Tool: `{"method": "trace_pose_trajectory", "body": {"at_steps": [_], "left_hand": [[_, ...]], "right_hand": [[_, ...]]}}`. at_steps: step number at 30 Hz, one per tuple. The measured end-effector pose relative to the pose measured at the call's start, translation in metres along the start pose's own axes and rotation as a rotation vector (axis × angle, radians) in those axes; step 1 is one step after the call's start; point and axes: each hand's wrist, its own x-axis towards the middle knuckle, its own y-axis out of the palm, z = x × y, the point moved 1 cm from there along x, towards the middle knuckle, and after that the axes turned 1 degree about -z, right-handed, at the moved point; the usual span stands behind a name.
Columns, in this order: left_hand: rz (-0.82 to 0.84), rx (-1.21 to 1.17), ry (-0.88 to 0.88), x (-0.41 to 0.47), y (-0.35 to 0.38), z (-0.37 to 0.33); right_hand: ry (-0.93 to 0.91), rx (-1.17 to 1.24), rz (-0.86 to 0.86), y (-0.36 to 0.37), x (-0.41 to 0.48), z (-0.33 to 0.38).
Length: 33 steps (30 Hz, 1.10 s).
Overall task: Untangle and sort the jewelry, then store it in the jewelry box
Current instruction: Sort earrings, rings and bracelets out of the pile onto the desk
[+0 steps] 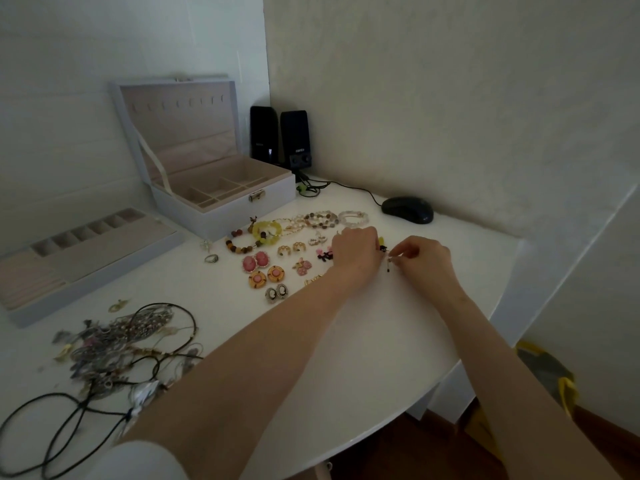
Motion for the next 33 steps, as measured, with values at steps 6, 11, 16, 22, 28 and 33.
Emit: {"method": "trace_pose_trajectory", "body": {"at_steps": [6, 11, 16, 22, 28, 33], "left_hand": [[-0.076, -0.032, 0.011, -0.007, -0.012, 0.004], [0.015, -0.071, 0.048, -0.038, -0.053, 0.030], [0.187, -0.162, -0.008, -0.082, -0.087, 0.073], [0.149, -0.183, -0.004, -0.131, -0.121, 0.114], [0.082, -0.181, -0.097, -0.165, -0.162, 0.162], [0.082, -0.212, -0.135, -0.188, -0.180, 0.196]], "right_hand": [[0.026, 0.047, -0.040, -0.002, -0.004, -0.001], [0.016, 0.106, -0.099, -0.003, -0.014, 0.012], [-0.087, 0.185, 0.023, 0.013, -0.040, 0.055], [-0.210, 0.271, 0.164, 0.061, -0.084, 0.114], [-0.310, 0.276, 0.280, 0.093, -0.106, 0.150], [-0.420, 0.195, 0.491, 0.117, -0.119, 0.172]]}}
